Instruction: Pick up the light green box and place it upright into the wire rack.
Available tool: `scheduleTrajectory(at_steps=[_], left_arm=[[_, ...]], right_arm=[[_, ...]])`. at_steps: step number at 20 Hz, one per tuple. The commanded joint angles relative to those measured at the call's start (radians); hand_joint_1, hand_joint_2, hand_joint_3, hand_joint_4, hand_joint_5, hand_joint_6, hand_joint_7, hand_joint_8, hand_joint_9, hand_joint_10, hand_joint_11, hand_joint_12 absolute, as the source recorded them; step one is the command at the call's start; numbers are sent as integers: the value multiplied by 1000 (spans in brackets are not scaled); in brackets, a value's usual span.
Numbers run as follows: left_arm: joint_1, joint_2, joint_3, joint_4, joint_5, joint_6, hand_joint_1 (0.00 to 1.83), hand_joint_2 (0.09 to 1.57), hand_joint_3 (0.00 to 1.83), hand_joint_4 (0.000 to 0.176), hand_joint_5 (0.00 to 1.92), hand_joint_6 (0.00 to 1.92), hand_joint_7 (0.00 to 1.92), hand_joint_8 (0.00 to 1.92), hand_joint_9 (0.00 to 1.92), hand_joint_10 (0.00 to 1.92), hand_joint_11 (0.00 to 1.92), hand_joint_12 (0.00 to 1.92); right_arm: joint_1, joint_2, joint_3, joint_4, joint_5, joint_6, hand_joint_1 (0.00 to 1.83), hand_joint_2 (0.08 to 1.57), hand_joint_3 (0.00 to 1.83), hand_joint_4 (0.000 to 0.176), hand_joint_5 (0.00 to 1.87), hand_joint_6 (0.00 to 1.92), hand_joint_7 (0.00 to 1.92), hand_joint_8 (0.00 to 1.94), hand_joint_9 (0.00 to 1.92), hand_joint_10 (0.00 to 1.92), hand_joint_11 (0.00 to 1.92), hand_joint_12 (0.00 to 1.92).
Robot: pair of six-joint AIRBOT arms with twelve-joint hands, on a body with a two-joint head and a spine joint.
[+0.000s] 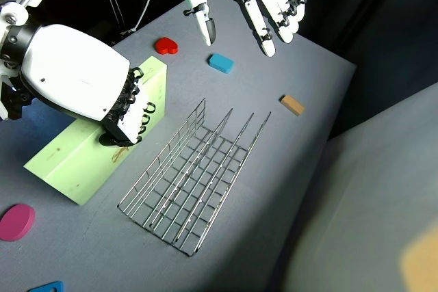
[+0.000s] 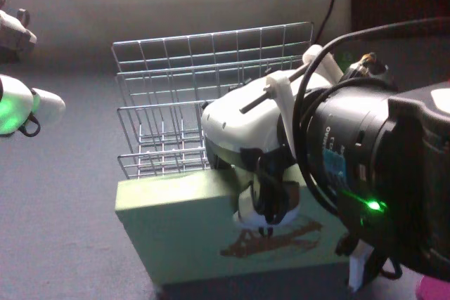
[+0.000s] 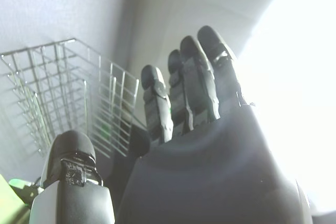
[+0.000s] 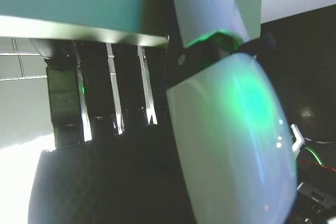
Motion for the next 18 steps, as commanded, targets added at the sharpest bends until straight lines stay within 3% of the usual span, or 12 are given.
scheduleTrajectory(at_steps=[1, 8, 14, 15, 18], left_arm=[[-14, 4, 2, 81, -11, 5, 154, 1170, 3, 80, 376, 6, 258, 5, 253, 1, 0, 711], [-20, 4, 1, 80, -3, 22, 152, 1173, 1, 81, 366, 0, 250, 0, 245, 0, 0, 731], [-20, 4, -2, 65, -3, 28, 152, 1173, 1, 80, 363, 0, 247, 0, 250, 2, 0, 726], [-19, 4, -3, 61, -3, 33, 152, 1173, 1, 80, 363, 0, 250, 2, 255, 4, 0, 727], [-20, 4, -4, 59, -3, 34, 153, 1173, 0, 81, 365, 1, 252, 2, 252, 2, 0, 729]], right_arm=[[19, 3, -1, -70, 21, -4, 1250, 1132, 0, 0, 936, 875, 982, 1207, 923, 1216, 816, 1486], [118, 67, -32, -56, 39, -32, 1238, 1138, 1, 0, 919, 910, 975, 1214, 899, 1177, 790, 1507], [247, 104, -33, -2, 54, -110, 1237, 1142, 1, 0, 905, 930, 974, 1219, 889, 1171, 784, 1496], [264, 107, -32, -6, 63, -126, 1354, 1168, 1, 0, 824, 966, 884, 1199, 829, 1444, 773, 1506], [299, 107, -21, -46, 75, -148, 1358, 1174, 1, 0, 812, 983, 870, 1215, 820, 1467, 768, 1512]])
